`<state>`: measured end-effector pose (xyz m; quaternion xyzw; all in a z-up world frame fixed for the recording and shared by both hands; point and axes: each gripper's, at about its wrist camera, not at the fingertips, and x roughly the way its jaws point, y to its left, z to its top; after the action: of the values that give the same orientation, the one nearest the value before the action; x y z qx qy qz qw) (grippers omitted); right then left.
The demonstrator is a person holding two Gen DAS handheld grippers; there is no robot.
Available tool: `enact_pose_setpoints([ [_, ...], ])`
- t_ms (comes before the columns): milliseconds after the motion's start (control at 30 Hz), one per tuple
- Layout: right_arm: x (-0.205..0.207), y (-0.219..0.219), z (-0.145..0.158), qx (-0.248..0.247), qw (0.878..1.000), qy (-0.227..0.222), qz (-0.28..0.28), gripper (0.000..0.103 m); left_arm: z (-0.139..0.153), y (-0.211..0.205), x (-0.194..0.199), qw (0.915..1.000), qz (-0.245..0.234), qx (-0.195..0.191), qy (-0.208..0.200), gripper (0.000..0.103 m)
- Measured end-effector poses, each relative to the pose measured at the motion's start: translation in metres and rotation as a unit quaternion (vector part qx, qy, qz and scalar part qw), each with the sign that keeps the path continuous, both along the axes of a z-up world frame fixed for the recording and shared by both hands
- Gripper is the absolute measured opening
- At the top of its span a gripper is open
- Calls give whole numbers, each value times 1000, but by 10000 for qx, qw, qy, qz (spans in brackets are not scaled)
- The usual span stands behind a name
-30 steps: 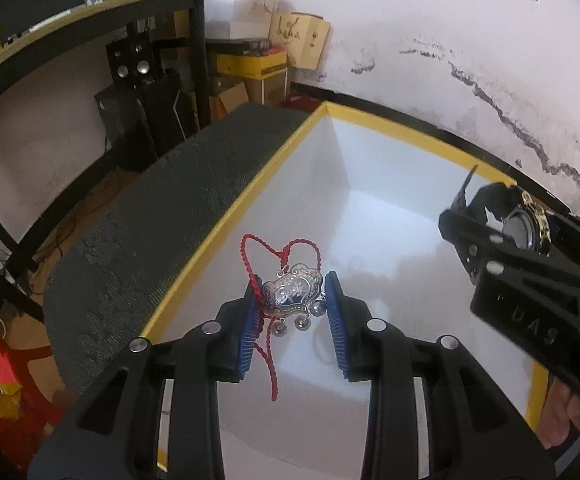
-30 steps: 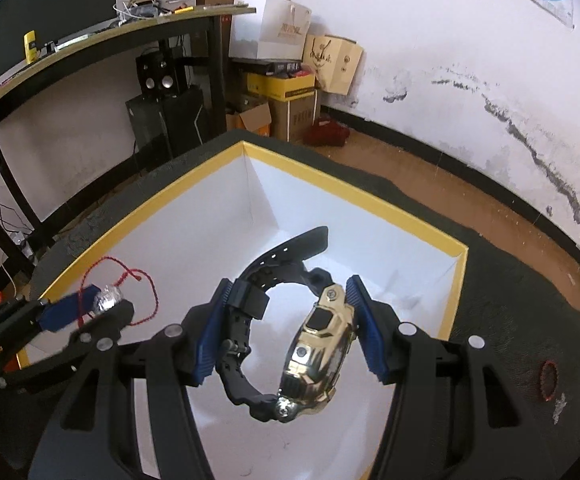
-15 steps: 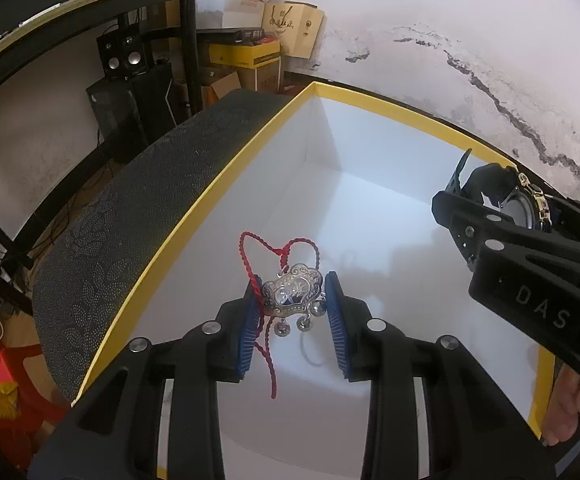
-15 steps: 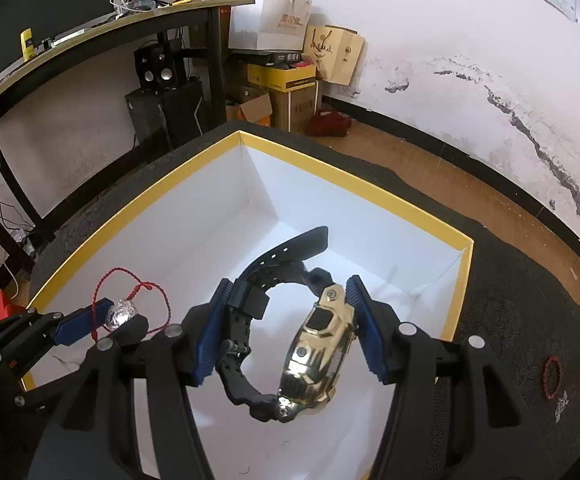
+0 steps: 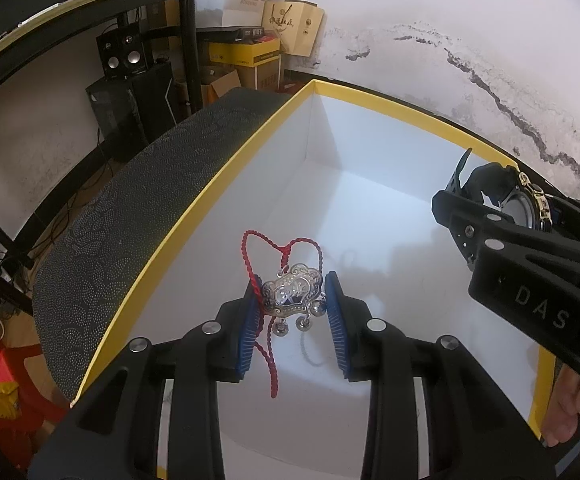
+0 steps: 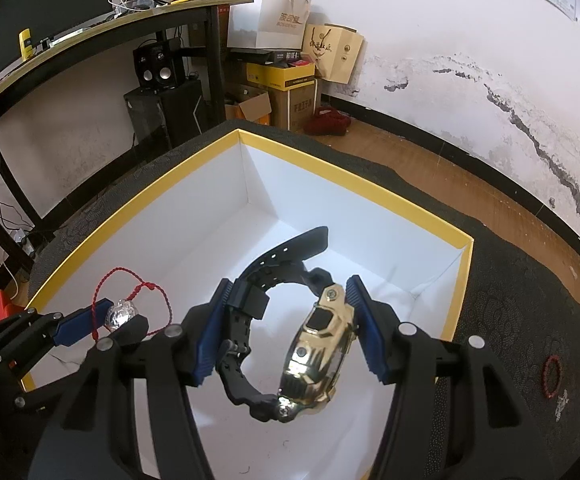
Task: Organize jewelry
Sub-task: 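Open right gripper to drop the watch while left gripper releases the pendant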
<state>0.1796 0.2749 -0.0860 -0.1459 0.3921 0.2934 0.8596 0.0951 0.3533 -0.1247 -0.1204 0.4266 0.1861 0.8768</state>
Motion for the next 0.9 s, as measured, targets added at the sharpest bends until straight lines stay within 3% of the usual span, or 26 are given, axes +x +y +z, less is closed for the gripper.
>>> enact_pose_setpoints([
  [667,4,-8,-5,104,9998,142,-99,62,-3,-3,-2,10000,6,-28,32,34],
  [700,5,-9,-5,150,9996,201,-110,64,-3,-4,-2,10000,-13,-41,36,45],
  [733,6,-10,-6,214,9994,262,-114,67,-1,-5,-2,10000,-30,-27,31,66],
  [800,5,-13,-2,309,9991,219,-172,92,6,-9,-7,9999,9,62,-115,89],
  [833,4,-15,1,353,9991,143,-178,94,10,-11,-10,9997,12,145,-190,95],
  [900,1,-15,3,308,9994,11,-169,95,12,-17,-11,9994,-16,307,-161,95],
])
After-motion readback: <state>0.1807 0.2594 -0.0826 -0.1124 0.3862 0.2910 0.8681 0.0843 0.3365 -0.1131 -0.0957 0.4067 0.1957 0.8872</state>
